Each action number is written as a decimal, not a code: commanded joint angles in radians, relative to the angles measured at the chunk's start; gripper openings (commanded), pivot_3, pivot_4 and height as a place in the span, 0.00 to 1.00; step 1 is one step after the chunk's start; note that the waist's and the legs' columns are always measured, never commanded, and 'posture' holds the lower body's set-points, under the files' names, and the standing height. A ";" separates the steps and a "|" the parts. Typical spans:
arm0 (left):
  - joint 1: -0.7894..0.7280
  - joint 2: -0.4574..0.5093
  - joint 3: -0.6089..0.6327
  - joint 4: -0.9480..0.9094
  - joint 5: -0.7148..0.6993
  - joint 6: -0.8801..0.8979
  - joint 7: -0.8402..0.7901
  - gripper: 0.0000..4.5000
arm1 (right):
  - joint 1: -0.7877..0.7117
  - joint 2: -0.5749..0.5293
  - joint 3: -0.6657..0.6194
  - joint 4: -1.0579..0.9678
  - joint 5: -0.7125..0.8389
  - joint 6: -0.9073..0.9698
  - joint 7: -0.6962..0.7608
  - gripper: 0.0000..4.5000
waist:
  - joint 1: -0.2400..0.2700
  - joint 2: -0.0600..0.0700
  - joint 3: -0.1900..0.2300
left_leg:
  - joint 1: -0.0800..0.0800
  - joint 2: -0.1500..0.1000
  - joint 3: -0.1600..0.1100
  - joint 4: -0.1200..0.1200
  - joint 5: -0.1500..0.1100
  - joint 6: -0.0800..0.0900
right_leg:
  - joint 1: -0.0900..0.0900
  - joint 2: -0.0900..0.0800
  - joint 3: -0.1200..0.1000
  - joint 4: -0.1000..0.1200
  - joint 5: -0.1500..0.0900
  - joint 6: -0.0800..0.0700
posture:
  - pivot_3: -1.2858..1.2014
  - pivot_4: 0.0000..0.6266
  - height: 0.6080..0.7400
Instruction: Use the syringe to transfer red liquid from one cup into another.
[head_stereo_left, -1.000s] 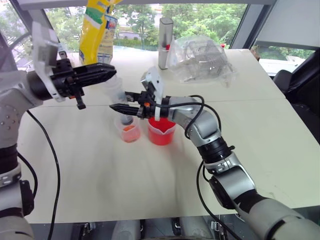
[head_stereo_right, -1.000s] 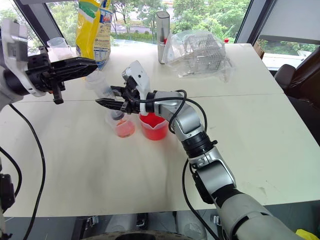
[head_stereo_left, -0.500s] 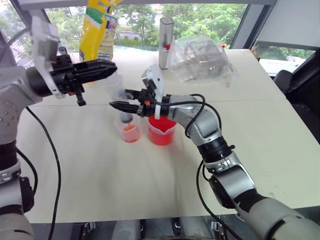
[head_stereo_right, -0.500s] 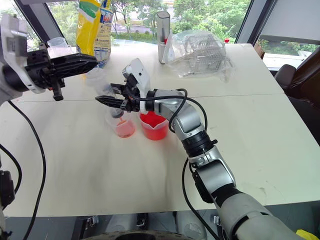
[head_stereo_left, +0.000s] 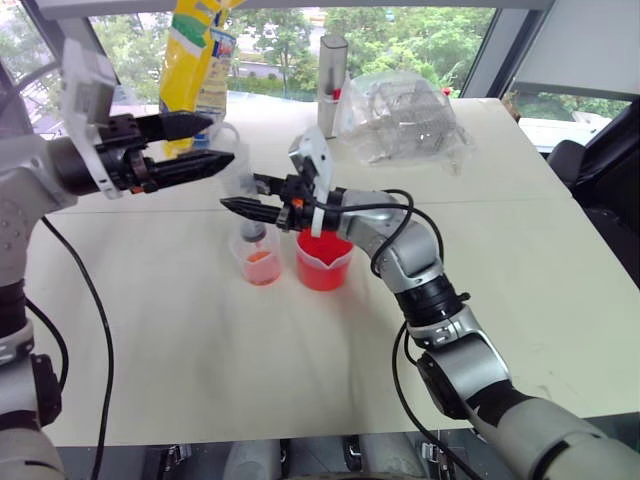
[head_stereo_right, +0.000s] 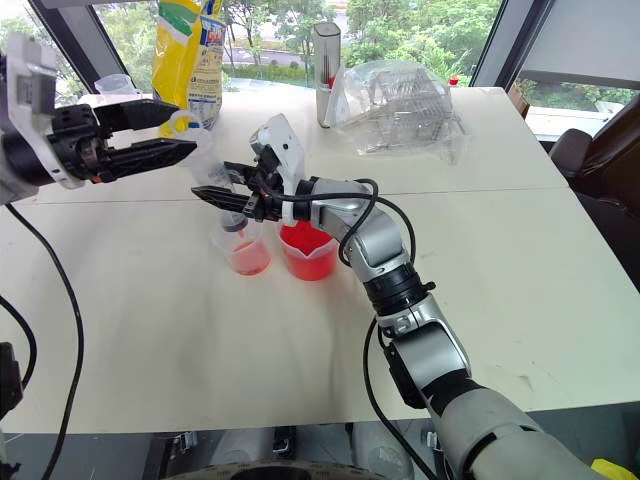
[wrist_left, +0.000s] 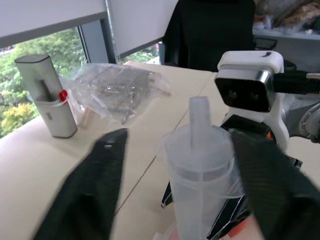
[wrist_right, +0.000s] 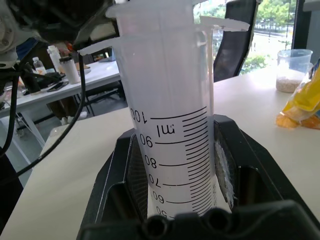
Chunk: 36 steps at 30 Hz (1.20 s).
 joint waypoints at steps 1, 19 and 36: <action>-0.044 0.009 0.068 0.031 -0.018 0.001 0.019 0.99 | -0.018 0.012 -0.023 -0.057 0.019 -0.023 0.004 0.32 | 0.000 0.000 0.000 | 0.000 0.000 0.000 0.000 0.000 0.000 | 0.000 0.000 0.000 0.000 0.000 0.000 | 0.52 0.24 1.00; 0.156 0.049 0.158 0.033 0.003 -0.068 -0.044 0.99 | -0.174 -0.042 -0.236 -0.145 0.183 0.276 -0.153 0.32 | -0.022 0.000 0.000 | 0.000 0.000 0.000 -0.001 0.000 0.000 | -0.001 -0.003 0.000 0.000 0.000 0.000 | 0.52 0.24 1.00; 0.235 -0.112 0.075 -0.066 0.031 -0.118 0.016 0.99 | -0.413 -0.535 -0.081 0.264 0.152 1.188 -0.297 0.32 | -0.025 -0.001 0.000 | -0.003 -0.004 0.005 -0.011 0.001 0.002 | -0.004 -0.016 -0.004 -0.007 0.000 -0.001 | 0.52 0.24 1.00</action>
